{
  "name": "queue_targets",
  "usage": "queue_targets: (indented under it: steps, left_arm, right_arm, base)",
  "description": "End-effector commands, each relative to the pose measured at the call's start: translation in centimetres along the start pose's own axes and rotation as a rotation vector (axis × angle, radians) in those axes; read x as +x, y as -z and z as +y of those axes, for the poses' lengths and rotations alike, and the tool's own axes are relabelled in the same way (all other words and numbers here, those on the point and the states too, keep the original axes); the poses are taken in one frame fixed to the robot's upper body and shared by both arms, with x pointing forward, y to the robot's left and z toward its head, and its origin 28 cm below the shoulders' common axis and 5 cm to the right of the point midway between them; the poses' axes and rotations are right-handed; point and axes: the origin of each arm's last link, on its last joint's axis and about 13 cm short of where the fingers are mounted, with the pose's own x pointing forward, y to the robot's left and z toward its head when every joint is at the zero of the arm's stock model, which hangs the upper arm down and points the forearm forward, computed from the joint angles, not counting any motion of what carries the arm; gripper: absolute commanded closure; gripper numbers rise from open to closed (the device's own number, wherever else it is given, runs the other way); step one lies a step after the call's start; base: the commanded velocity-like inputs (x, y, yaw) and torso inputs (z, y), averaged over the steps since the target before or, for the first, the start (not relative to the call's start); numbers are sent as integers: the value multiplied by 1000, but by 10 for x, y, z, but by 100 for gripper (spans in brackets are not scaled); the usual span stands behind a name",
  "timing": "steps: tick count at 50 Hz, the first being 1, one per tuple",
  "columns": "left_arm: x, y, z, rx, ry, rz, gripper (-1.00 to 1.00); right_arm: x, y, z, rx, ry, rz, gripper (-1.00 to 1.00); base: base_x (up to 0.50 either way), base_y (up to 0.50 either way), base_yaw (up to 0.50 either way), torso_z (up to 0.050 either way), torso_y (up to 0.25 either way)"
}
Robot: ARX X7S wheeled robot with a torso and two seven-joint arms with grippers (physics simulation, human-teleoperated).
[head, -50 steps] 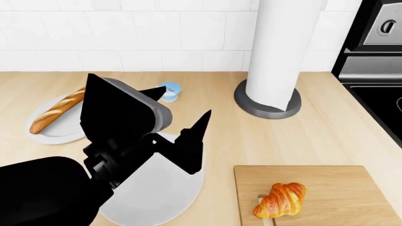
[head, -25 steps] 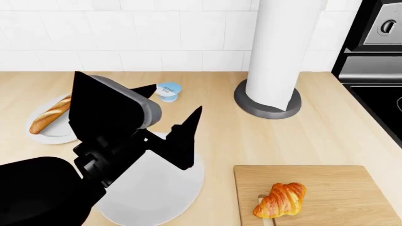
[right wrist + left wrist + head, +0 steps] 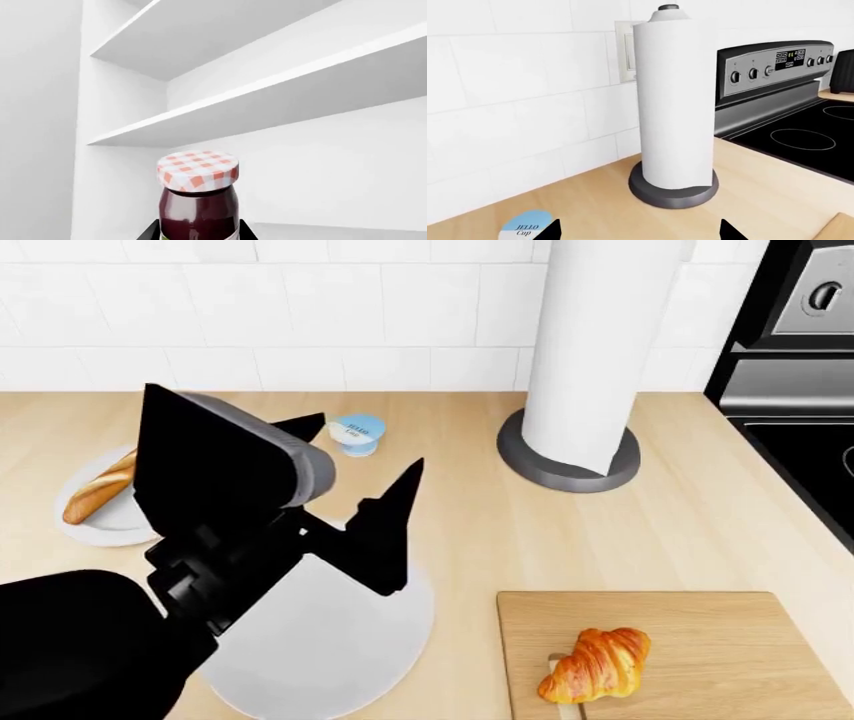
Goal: From the different types of pastries on the counter, select a croissant and place it on the cutting board. Then retrieve a jar of jam from the cabinet and place it alongside the croissant on the cutting board.
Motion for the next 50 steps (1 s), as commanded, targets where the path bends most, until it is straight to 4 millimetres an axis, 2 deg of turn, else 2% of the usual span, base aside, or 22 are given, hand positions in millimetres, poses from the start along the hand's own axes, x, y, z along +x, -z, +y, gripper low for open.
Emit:
queue_targets:
  steps: [1, 33, 50]
  left_arm:
    - [0, -2, 0, 1, -4, -1, -100]
    - [0, -2, 0, 2, -3, -2, -100]
    - [1, -2, 0, 2, -2, -5, -100]
  right_arm:
    - [-15, 0, 5, 22, -26, 46, 100]
    - [-29, 36, 1, 84, -33, 176, 100]
    - [-37, 73, -9, 101, -3, 295, 100]
  base:
    - [0, 0, 0, 0, 0]
    - [0, 0, 0, 0, 0]
    - [0, 0, 0, 0, 1]
